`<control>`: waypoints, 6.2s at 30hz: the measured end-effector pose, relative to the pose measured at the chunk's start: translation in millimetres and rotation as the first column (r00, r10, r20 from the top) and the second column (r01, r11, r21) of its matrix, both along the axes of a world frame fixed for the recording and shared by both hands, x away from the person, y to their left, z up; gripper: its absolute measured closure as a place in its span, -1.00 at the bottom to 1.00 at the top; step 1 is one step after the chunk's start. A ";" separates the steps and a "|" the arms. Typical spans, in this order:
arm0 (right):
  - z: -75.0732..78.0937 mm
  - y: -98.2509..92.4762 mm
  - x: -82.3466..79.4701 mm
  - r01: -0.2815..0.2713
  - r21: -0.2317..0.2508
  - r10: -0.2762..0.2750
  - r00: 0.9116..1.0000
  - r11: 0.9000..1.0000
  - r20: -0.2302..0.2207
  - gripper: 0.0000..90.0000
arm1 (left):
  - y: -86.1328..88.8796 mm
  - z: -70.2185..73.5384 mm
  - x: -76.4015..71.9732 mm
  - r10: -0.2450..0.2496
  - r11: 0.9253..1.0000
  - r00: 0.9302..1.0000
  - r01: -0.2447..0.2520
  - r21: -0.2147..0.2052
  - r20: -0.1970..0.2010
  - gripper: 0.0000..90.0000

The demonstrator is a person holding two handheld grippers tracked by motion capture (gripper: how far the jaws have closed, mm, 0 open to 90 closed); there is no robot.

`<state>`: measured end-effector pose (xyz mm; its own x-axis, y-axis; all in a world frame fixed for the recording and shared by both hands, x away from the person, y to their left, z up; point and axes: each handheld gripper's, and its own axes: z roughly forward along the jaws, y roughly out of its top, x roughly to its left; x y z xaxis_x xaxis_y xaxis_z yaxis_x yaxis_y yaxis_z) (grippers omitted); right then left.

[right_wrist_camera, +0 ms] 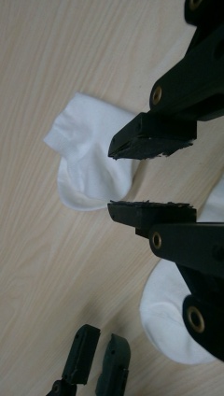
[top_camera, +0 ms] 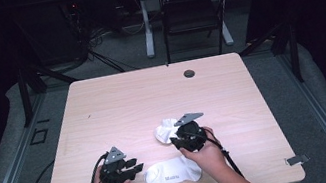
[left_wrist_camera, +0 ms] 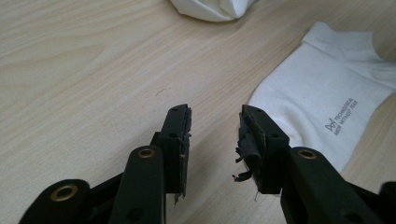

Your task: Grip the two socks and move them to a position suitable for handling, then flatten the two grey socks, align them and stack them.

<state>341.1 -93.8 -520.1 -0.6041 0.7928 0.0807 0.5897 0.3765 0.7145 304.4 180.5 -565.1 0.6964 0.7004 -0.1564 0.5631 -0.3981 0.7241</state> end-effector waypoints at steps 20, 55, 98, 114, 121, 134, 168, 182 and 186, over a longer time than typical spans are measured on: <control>-18.4 39.9 36.8 -0.012 -0.096 0.010 1.000 0.995 -0.029 0.43 | 2.5 -0.2 3.9 0.008 1.000 1.000 -0.008 -0.010 -0.002 0.38; -0.7 4.1 25.1 0.085 0.039 -0.086 0.996 0.996 0.009 0.98 | -26.1 2.8 47.6 0.075 0.997 0.997 -0.075 -0.012 0.000 0.32; -23.4 -80.9 9.8 0.232 0.097 -0.229 0.972 0.968 -0.041 0.97 | -60.9 0.2 75.0 0.081 0.991 0.995 -0.087 0.099 0.057 1.00; -41.8 -94.2 10.7 0.272 0.075 -0.267 0.961 0.959 -0.079 0.89 | -88.5 3.2 96.6 0.091 0.994 0.996 -0.092 0.061 0.024 0.38; -42.2 -98.4 9.6 0.279 0.079 -0.273 0.959 0.957 -0.081 0.75 | -91.4 -8.2 102.2 0.082 0.993 0.996 -0.080 0.084 -0.024 0.62; -36.4 -103.0 9.0 0.283 0.099 -0.278 0.959 0.954 -0.063 0.64 | -80.8 -9.2 97.9 0.053 0.996 0.998 -0.050 0.072 -0.040 0.98; -51.8 -80.6 31.0 0.223 0.067 -0.213 0.968 0.972 -0.132 0.90 | -61.4 -11.3 100.0 0.074 0.997 0.995 -0.073 0.028 -0.064 0.83; -51.8 -79.9 30.0 0.220 0.072 -0.211 0.970 0.973 -0.119 0.91 | -62.3 -10.4 97.8 0.057 0.998 0.997 -0.055 0.040 -0.056 0.99; -49.9 -80.8 28.8 0.213 0.062 -0.205 0.972 0.975 -0.114 0.91 | -62.2 -9.2 96.0 0.050 0.998 0.997 -0.048 0.044 -0.054 0.99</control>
